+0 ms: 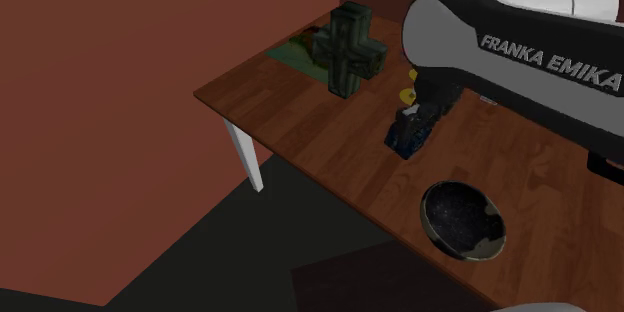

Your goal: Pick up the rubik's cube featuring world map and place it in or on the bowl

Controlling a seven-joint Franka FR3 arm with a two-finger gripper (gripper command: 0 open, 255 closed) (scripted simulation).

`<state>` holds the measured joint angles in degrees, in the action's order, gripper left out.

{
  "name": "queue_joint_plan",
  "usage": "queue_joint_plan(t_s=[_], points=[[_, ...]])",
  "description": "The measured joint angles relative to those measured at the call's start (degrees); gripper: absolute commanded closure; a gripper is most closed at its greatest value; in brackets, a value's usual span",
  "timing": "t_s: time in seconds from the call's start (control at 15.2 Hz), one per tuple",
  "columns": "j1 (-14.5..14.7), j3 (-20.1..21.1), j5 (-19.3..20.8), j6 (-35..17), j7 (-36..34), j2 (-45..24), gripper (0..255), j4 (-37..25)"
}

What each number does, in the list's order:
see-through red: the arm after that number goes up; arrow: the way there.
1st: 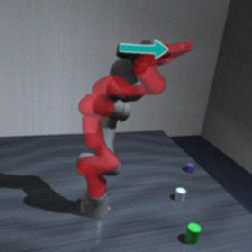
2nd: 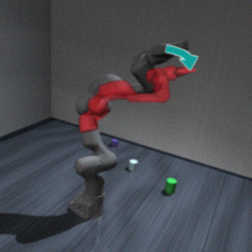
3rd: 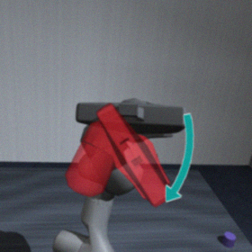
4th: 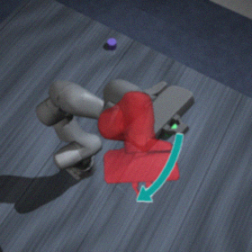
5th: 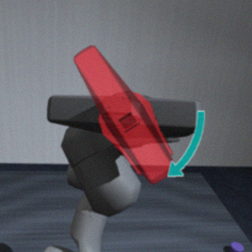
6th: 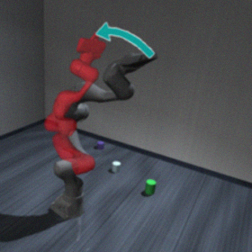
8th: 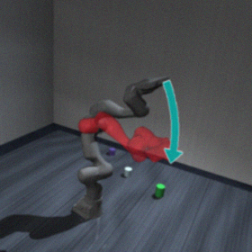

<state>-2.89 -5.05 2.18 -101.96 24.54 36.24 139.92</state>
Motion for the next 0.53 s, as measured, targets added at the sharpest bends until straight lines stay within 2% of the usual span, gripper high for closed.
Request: queue_joint_plan(t_s=[0.53], points=[[-4.94, -5.76, 5.64, 6.56, 7.16, 15.05, 255, 8.22]])
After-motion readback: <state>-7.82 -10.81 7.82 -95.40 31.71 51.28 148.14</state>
